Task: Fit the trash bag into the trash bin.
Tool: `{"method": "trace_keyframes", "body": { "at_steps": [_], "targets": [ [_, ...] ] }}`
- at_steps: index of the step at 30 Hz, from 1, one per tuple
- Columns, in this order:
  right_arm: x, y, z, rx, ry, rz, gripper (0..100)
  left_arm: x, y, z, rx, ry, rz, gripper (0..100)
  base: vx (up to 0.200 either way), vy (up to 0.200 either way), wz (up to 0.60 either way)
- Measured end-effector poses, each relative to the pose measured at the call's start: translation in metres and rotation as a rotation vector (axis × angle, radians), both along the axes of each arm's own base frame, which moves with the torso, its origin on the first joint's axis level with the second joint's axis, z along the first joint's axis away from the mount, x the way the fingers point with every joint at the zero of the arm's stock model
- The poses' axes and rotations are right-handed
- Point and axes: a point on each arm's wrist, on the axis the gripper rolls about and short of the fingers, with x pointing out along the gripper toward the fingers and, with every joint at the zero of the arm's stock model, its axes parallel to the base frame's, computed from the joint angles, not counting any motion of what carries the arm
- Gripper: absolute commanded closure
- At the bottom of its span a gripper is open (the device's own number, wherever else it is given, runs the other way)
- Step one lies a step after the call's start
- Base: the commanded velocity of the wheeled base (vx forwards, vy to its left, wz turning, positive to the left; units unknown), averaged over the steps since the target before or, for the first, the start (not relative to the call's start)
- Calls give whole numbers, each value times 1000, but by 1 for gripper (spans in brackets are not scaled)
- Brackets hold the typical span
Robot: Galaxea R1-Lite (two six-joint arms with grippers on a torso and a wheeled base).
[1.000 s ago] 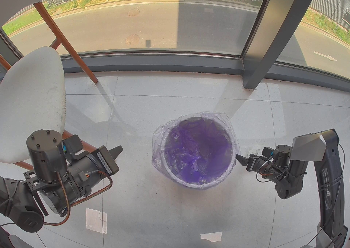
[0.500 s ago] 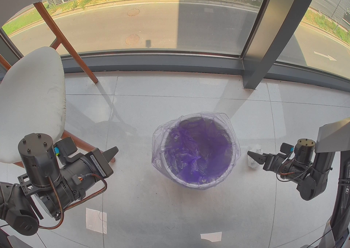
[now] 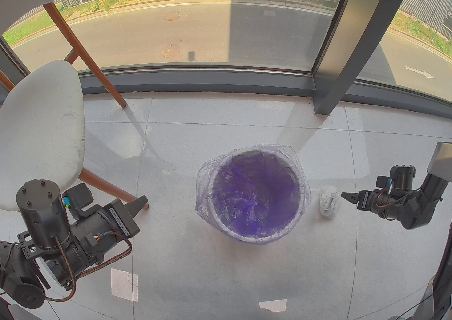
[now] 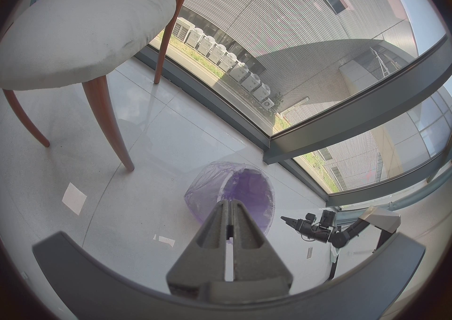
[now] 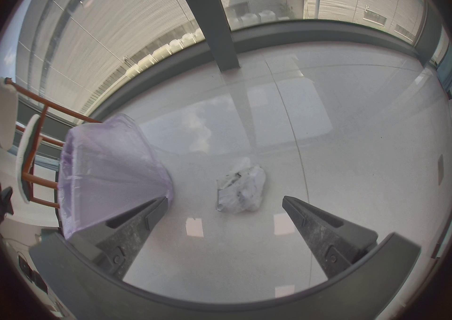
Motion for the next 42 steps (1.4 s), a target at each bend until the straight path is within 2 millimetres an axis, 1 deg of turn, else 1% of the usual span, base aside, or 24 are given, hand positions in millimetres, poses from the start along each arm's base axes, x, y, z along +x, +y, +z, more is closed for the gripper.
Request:
{"method": "trace_keyframes", "body": {
  "at_steps": [5,7,10,13,17,21,25,30,41,42],
  "targets": [
    [25,7,12,-58,137,-28,0,-4,3,-3,5,11,-2,100,0,0,0],
    [34,11,17,-81,162,-34,0,-6,4,-4,6,15,-3,100,0,0,0],
    [53,22,29,-132,170,-44,0,-10,6,-7,12,28,-5,100,0,0,0],
    [70,35,30,-186,158,-65,0,-15,9,-12,20,46,-11,100,0,0,0],
    [86,50,14,-238,175,-76,0,-21,13,-17,29,64,-15,100,0,0,0],
    [94,62,-7,-269,202,-71,0,-24,15,-19,34,72,-18,100,0,0,0],
    [102,65,-23,-280,216,-75,0,-25,16,-20,38,73,-19,100,0,0,0],
    [109,68,-37,-285,228,-69,0,-25,16,-20,36,75,-26,100,0,0,0],
    [113,67,-61,-296,263,-75,0,-23,20,-20,31,76,-23,100,0,0,0],
    [113,67,-62,-296,262,-75,100,-23,20,-20,31,77,-22,100,0,0,0]
  ]
}}
